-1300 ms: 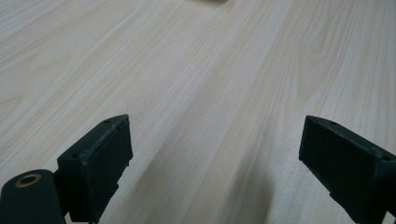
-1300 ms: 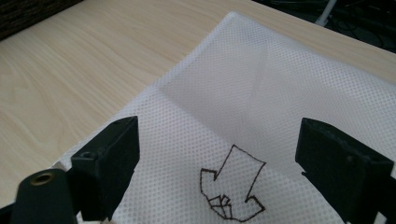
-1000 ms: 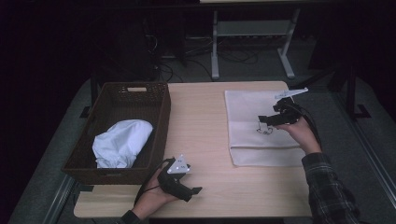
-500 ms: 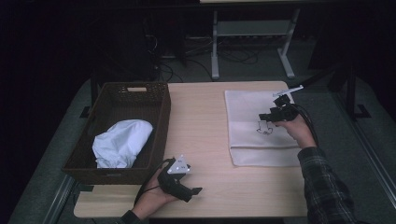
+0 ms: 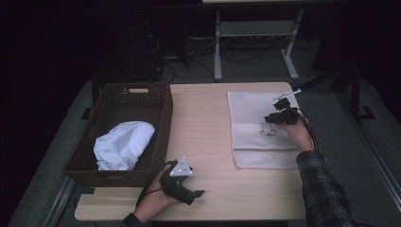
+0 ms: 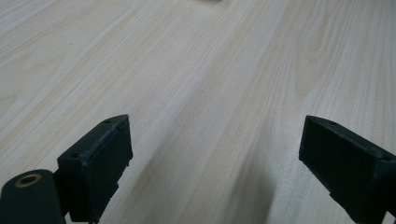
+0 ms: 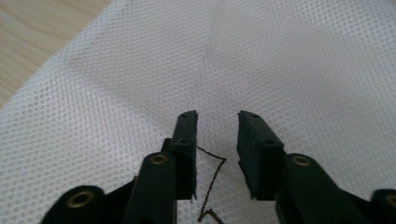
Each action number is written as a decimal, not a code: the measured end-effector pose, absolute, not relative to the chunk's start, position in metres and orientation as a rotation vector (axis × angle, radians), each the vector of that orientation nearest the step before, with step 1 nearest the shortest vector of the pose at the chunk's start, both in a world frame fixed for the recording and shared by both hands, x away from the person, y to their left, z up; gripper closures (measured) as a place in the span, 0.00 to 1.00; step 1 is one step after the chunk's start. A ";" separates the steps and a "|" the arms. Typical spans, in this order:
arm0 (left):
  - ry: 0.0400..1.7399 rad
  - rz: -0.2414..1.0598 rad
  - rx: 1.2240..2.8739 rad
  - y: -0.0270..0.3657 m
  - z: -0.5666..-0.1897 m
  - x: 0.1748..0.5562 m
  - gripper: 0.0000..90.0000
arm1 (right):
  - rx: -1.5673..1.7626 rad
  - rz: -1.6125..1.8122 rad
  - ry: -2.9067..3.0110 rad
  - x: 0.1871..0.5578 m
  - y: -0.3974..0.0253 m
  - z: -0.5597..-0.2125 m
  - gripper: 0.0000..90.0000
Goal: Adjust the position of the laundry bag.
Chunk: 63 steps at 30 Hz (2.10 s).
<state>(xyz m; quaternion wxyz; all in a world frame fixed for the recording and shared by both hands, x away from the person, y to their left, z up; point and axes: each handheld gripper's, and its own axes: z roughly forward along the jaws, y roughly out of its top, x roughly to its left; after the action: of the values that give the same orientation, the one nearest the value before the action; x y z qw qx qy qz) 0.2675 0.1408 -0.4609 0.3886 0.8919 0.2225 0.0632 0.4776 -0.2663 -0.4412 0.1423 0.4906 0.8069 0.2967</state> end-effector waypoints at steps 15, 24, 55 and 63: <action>0.566 0.156 2.270 0.141 -0.461 0.268 0.10 | 1.439 0.758 2.371 0.481 -0.265 -0.454 0.99; 0.567 0.156 2.269 0.141 -0.462 0.268 0.10 | 1.430 0.715 2.385 0.480 -0.261 -0.457 0.99; 0.568 0.156 2.264 0.141 -0.460 0.267 0.10 | 1.423 0.693 2.426 0.470 -0.217 -0.455 0.99; 0.566 0.158 2.259 0.142 -0.459 0.266 0.10 | 1.426 0.694 2.436 0.470 -0.202 -0.454 0.99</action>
<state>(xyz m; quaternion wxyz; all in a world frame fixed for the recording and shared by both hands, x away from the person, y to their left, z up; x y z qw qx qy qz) 0.2664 0.1419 -0.4593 0.3930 0.8899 0.2230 0.0623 0.4698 -0.2016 -0.4544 0.1173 0.4872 0.8323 0.2371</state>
